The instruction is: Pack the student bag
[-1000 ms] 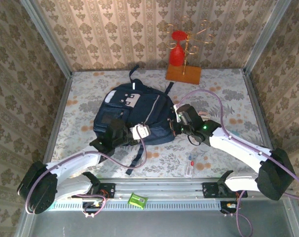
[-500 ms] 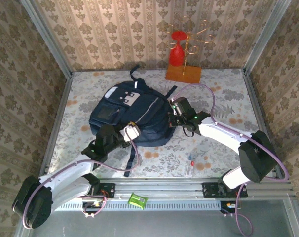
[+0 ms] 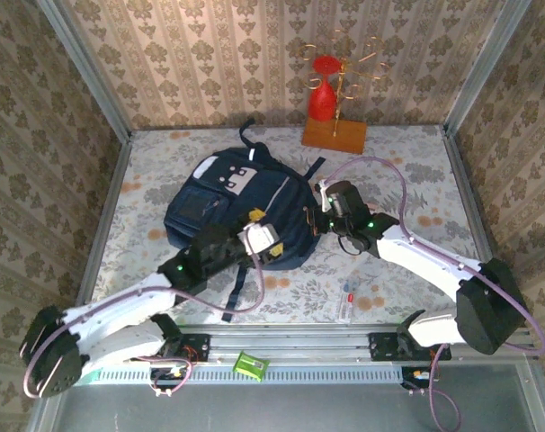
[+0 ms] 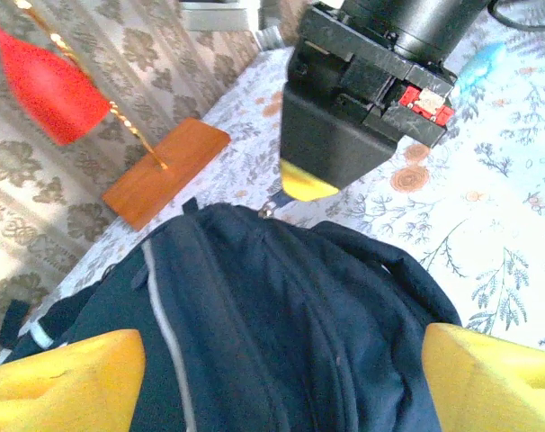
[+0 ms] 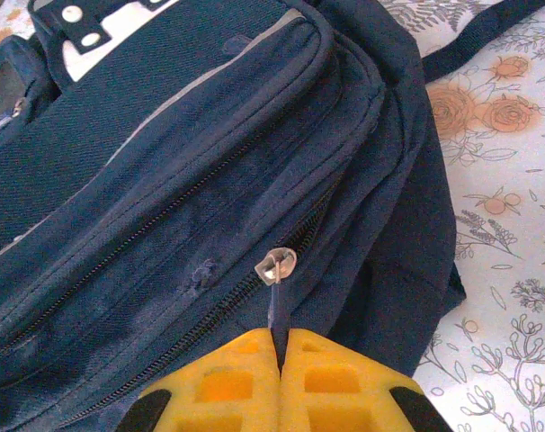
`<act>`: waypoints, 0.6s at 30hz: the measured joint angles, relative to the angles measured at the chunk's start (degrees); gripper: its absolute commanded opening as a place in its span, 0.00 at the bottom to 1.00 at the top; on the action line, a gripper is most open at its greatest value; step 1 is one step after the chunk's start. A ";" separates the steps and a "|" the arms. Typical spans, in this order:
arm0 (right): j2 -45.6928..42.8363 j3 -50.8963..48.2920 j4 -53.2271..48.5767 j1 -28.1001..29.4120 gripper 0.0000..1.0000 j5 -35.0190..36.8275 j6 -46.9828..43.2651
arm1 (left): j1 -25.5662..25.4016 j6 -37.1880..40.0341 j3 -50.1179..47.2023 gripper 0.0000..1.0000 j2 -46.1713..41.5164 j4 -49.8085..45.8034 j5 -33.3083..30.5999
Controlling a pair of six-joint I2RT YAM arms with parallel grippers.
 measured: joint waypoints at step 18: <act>-0.59 -3.69 3.08 0.09 0.00 -0.33 0.68 | -0.83 3.19 14.80 0.29 28.28 -2.75 -5.05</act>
